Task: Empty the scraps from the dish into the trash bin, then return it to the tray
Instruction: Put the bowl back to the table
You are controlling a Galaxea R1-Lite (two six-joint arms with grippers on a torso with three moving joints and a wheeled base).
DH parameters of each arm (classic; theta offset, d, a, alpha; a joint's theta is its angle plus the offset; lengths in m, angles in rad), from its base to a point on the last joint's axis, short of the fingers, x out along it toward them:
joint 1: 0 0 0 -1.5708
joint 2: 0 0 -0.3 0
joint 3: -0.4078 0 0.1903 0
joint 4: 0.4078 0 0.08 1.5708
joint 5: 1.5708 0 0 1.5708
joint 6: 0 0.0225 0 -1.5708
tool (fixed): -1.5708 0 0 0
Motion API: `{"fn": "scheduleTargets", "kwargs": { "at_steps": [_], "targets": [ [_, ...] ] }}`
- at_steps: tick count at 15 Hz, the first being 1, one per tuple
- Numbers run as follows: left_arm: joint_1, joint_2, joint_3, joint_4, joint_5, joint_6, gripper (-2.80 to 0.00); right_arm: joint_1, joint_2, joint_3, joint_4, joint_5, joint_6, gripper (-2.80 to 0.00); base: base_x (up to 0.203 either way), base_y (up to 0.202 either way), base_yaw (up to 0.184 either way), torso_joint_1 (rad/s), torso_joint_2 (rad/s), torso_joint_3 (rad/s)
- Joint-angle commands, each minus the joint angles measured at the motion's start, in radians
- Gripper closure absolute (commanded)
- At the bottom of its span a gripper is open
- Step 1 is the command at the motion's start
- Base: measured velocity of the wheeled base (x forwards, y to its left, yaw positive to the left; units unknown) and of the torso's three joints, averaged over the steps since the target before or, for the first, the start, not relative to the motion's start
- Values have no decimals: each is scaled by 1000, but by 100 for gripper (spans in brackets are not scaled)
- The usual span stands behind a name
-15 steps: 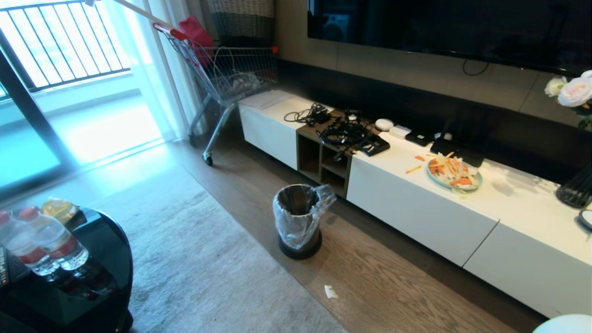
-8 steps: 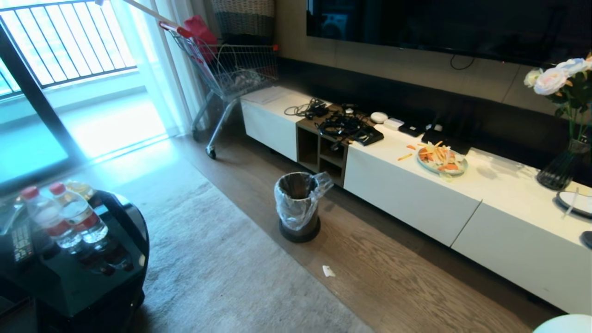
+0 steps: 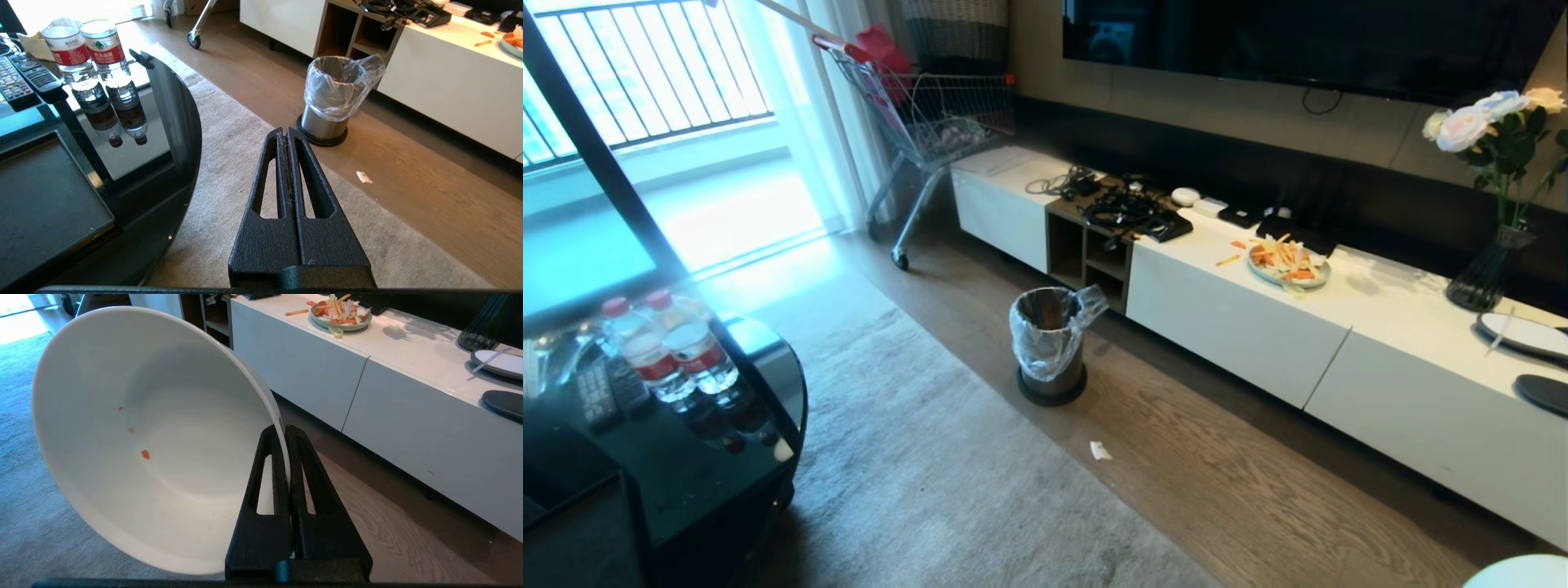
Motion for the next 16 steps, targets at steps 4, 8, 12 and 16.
{"fn": "scheduleTargets", "kwargs": {
  "at_steps": [4,8,12,16],
  "targets": [
    [0,0,0,-1,1,-2,0,0,1,0,0,1,-2,0,0,0,0,0,0,0],
    [0,0,0,-1,1,-1,0,0,1,0,-3,2,9,0,0,0,0,0,0,0],
    [0,0,0,-1,1,0,0,0,1,0,-3,-1,29,0,0,0,0,0,0,0],
    [0,0,0,-1,1,-2,0,0,1,0,-3,-1,29,0,3,-10,110,1,2,2]
  ]
}}
